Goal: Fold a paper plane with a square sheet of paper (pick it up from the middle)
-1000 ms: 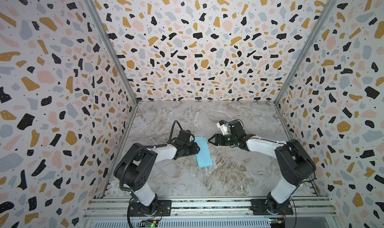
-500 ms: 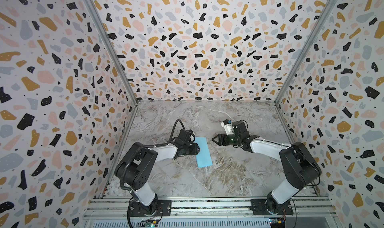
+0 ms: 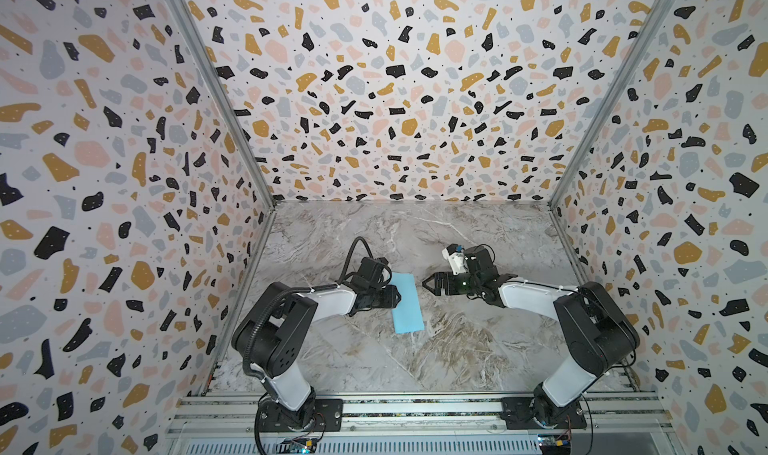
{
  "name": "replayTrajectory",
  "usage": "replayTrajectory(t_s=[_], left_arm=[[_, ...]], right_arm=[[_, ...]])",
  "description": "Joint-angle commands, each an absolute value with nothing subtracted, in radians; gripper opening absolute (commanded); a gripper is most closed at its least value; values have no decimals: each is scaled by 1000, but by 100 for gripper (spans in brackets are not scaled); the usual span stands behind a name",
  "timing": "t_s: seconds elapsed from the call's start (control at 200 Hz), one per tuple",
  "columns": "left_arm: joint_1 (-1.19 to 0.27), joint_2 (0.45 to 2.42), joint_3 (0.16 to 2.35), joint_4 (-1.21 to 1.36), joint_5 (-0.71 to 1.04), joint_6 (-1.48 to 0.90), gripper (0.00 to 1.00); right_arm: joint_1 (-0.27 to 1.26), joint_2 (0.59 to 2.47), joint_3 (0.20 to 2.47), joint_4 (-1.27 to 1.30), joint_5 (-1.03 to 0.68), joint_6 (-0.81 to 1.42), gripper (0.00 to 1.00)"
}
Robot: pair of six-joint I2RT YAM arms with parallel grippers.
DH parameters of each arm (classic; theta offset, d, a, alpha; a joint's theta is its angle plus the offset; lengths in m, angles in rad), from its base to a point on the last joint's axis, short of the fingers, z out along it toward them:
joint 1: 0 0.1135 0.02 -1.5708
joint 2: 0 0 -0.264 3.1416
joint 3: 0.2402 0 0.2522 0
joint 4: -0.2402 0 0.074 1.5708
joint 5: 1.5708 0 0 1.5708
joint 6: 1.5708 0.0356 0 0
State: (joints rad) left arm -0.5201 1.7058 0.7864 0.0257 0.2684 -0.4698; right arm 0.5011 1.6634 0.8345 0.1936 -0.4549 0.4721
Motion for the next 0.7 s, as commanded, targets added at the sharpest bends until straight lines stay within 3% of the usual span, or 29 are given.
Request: replayTrajectory(t_s=[0.0, 0.421, 0.691], left_arm=[[-531, 1803, 725, -226, 204, -432, 46], [-545, 1840, 752, -272, 167, -409, 48], [-546, 1846, 748, -281, 160, -402, 47]], right_arm=[[496, 1653, 827, 206, -444, 466, 99], [479, 1684, 825, 212, -472, 484, 95], [480, 1721, 837, 230, -552, 502, 80]])
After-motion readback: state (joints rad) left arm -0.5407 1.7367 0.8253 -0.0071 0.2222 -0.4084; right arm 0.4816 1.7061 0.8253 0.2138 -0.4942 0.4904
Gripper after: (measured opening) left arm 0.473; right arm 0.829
